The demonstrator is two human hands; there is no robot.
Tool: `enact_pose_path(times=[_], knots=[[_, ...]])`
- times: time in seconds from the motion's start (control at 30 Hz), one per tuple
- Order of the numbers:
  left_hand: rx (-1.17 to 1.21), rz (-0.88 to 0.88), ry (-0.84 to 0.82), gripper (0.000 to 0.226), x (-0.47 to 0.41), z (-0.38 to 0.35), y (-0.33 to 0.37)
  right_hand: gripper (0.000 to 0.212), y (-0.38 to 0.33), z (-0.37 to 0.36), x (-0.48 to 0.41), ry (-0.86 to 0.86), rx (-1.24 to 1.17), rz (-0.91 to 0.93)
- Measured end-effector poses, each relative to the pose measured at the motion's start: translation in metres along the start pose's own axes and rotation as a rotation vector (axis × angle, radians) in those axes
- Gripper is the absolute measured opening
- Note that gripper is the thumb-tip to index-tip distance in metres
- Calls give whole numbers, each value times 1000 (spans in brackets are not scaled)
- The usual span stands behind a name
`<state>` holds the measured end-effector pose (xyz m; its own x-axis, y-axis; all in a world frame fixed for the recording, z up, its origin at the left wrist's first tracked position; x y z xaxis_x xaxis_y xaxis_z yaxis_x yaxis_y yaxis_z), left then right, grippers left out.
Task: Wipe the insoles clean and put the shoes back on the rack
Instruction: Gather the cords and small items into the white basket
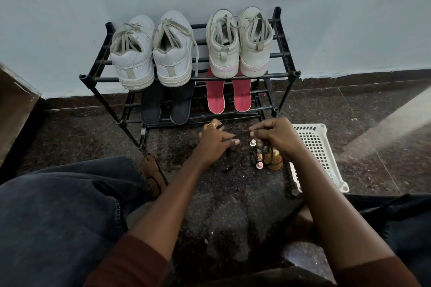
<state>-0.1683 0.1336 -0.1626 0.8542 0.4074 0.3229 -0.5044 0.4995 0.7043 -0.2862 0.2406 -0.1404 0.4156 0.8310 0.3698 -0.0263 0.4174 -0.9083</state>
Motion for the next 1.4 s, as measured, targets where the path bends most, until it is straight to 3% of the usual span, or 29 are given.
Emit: enact_pose_path(times=[0.17, 0.27, 0.33, 0.43, 0.53, 0.77, 0.87, 1.2, 1.4], knots=[[65, -34, 26, 45, 4, 5, 0, 7, 1, 8, -1, 31, -82, 1], [204, -121, -4, 77, 6, 5, 9, 6, -5, 7, -1, 41, 99, -2], [372, -119, -17, 84, 5, 2, 12, 10, -12, 4, -1, 46, 244, 2], [588, 2, 10, 63, 0, -3, 2, 12, -24, -4, 0, 28, 376, 36], [645, -59, 116, 27, 0, 4, 2, 12, -34, -12, 2, 20, 415, 68], [958, -127, 231, 27, 3, 3, 12, 22, -50, -21, 5, 66, 382, 171], [1060, -148, 199, 23, 2, -1, 18, 14, -59, -20, 10, 143, 360, 251], [1068, -180, 103, 22, 0, -12, 24, 16, -68, -17, 14, 274, 450, 308], [1094, -188, 26, 26, 1, -17, 30, 16, -63, -7, 18, 377, 298, 303]])
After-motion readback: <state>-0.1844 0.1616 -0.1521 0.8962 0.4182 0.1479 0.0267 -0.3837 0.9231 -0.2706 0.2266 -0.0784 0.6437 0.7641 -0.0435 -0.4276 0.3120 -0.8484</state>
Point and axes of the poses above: each hand's wrist, its own x-axis away from the middle knuckle, its own z-axis out of the back of the hand, y = z × x, the point moved 9 cm from there along -x, towards the middle knuckle, and after that the axes turned 12 degrees about -y, right-handed, at the moved point
